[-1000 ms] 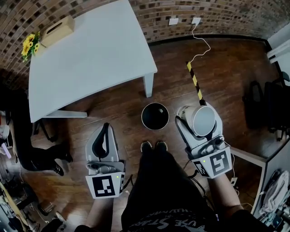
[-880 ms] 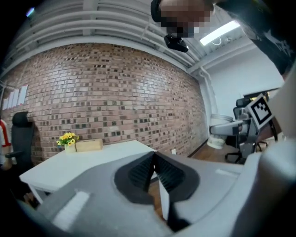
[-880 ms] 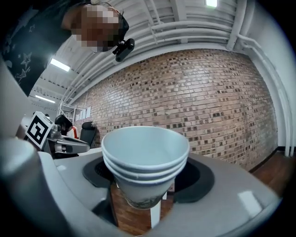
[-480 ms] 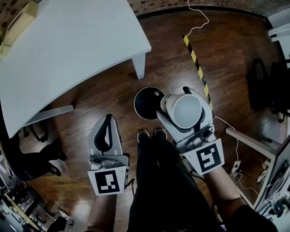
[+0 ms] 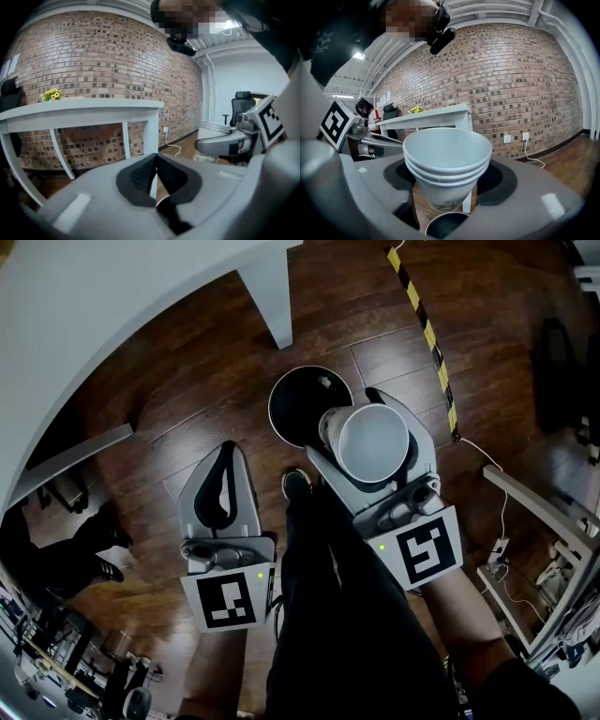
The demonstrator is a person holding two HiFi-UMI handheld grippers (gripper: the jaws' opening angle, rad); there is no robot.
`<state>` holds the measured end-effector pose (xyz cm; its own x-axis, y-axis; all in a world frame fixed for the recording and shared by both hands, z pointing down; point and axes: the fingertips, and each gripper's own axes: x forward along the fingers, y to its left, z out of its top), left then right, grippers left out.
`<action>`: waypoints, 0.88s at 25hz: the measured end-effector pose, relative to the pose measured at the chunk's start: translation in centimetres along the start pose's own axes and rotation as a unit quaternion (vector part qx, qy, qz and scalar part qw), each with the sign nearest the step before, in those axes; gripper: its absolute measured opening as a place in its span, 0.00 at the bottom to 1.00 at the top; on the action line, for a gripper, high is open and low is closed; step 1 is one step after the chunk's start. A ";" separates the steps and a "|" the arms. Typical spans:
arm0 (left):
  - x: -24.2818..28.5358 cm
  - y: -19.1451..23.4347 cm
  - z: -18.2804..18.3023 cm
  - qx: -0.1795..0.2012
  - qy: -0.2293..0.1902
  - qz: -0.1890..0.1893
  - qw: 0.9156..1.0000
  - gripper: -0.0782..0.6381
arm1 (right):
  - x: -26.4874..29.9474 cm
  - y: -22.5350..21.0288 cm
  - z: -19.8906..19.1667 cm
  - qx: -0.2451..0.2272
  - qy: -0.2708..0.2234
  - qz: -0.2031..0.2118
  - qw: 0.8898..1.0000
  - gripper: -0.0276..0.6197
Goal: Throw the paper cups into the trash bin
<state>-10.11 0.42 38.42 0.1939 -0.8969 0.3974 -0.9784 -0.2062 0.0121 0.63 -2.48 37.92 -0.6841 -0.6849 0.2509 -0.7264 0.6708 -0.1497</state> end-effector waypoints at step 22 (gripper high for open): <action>9.0 0.0 -13.8 -0.013 0.081 -0.009 0.997 0.12 | 4.7 -2.9 -15.3 0.020 0.109 -0.005 0.994 0.58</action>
<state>-9.36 -2.20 54.68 0.1992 -0.8178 0.5399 -0.9770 -0.2088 0.0441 0.58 -3.29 54.19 -0.6491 -0.6110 0.4532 -0.7386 0.6488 -0.1832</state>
